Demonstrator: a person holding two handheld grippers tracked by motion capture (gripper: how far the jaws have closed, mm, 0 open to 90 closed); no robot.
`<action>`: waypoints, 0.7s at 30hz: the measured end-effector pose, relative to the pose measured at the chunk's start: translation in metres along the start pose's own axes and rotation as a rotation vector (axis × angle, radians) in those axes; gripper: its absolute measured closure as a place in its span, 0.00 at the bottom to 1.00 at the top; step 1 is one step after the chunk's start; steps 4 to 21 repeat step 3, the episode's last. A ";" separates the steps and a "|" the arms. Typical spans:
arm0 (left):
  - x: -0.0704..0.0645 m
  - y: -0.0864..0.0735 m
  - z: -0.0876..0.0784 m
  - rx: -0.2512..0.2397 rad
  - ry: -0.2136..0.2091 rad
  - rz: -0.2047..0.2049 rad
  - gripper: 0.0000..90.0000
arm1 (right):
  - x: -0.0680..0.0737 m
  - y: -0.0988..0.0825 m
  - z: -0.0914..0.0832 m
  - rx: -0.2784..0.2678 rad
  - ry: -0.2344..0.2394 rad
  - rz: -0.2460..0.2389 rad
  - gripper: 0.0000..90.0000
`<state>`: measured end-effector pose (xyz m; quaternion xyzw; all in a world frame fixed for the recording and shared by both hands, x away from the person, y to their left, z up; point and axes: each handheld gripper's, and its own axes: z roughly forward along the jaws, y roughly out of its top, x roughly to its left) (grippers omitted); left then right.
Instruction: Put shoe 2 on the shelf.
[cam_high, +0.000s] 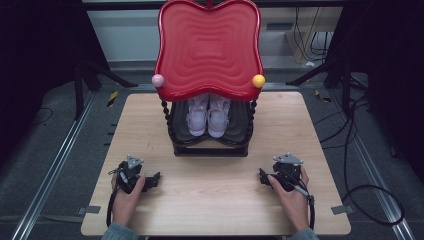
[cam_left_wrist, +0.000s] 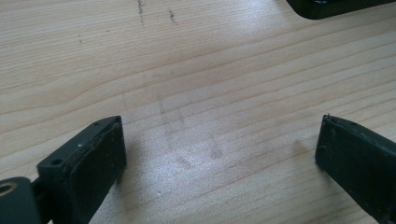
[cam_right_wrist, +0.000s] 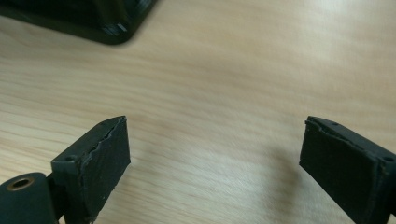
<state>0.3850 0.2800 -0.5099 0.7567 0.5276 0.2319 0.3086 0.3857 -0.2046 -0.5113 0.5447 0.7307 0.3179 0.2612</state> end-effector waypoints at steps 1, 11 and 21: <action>0.000 0.000 0.000 0.000 -0.001 0.001 0.00 | -0.001 -0.001 0.002 0.007 -0.001 0.006 0.09; 0.000 0.000 0.001 0.001 -0.003 0.000 0.00 | -0.004 -0.001 0.004 0.013 0.009 0.033 0.08; 0.000 0.000 0.001 0.001 -0.003 0.000 0.00 | -0.004 -0.001 0.004 0.013 0.009 0.033 0.08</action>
